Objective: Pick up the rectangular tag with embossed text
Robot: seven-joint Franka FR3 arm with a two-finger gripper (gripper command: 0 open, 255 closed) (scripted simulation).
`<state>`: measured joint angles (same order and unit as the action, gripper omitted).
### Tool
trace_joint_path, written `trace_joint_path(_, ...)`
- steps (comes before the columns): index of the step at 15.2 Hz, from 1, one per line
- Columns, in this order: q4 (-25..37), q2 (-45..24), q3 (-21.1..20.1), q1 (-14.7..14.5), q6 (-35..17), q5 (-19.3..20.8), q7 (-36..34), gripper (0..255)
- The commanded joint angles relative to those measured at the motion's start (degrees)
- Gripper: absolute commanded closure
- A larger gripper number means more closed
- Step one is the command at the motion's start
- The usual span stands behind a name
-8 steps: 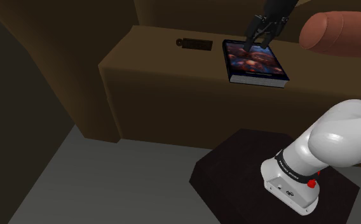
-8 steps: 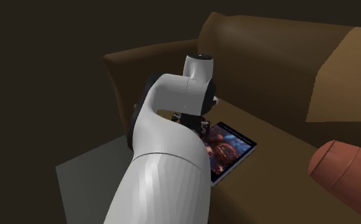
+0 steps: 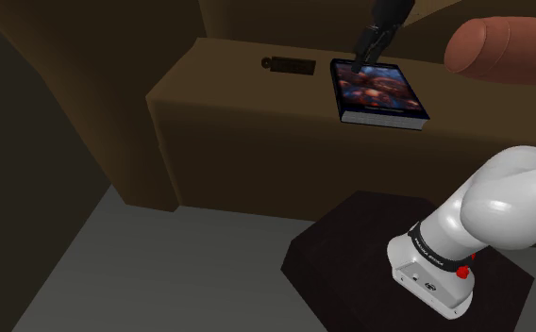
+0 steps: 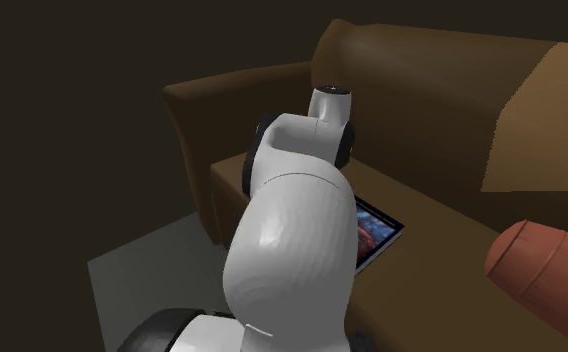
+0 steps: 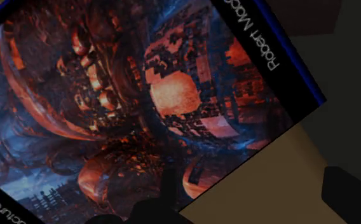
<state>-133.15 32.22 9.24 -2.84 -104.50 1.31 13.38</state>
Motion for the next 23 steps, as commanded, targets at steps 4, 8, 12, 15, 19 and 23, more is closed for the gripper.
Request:
trace_joint_path(4,6.97,-11.59,4.41,-2.97,-4.6,0.98,15.08,0)
trace_joint_path(8,13.86,-20.84,6.61,-4.97,-6.93,0.05,26.52,0)
trace_joint_path(12,21.66,-30.03,7.48,-6.19,-8.25,-1.73,37.51,0)
trace_joint_path(15,24.18,-33.56,7.34,-6.3,-9.25,-2.51,41.49,0)
trace_joint_path(19,21.82,-34.21,7.34,-6.26,-12.22,-2.75,41.69,0)
trace_joint_path(23,20.41,-34.72,7.34,-6.23,-14.12,-2.94,41.84,0)
